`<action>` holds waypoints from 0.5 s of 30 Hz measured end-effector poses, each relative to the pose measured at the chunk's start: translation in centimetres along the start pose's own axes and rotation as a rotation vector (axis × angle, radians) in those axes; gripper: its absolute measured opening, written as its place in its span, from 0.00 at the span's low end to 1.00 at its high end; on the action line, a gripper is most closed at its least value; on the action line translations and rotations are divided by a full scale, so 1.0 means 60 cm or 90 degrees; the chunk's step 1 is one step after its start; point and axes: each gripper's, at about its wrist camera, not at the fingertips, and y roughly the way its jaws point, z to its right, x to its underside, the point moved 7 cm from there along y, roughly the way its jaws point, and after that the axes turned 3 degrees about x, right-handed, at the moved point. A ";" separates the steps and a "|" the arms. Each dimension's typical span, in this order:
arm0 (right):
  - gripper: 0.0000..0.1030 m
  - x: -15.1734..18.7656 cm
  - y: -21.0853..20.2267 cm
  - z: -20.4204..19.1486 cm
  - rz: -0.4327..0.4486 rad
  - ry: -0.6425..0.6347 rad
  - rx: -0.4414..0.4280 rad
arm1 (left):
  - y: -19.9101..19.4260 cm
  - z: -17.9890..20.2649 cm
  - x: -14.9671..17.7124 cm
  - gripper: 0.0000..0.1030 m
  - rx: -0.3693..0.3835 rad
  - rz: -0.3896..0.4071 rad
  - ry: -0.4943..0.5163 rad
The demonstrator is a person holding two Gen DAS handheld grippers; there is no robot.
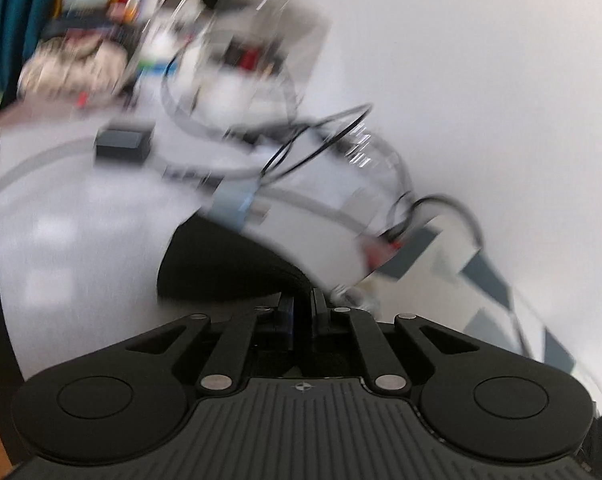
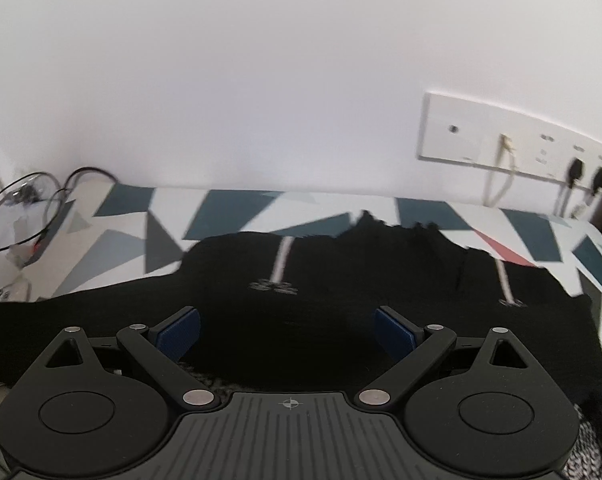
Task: Fold clothes
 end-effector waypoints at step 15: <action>0.89 0.020 -0.043 0.354 0.045 0.214 0.172 | -0.168 0.539 0.158 0.07 0.426 0.088 0.329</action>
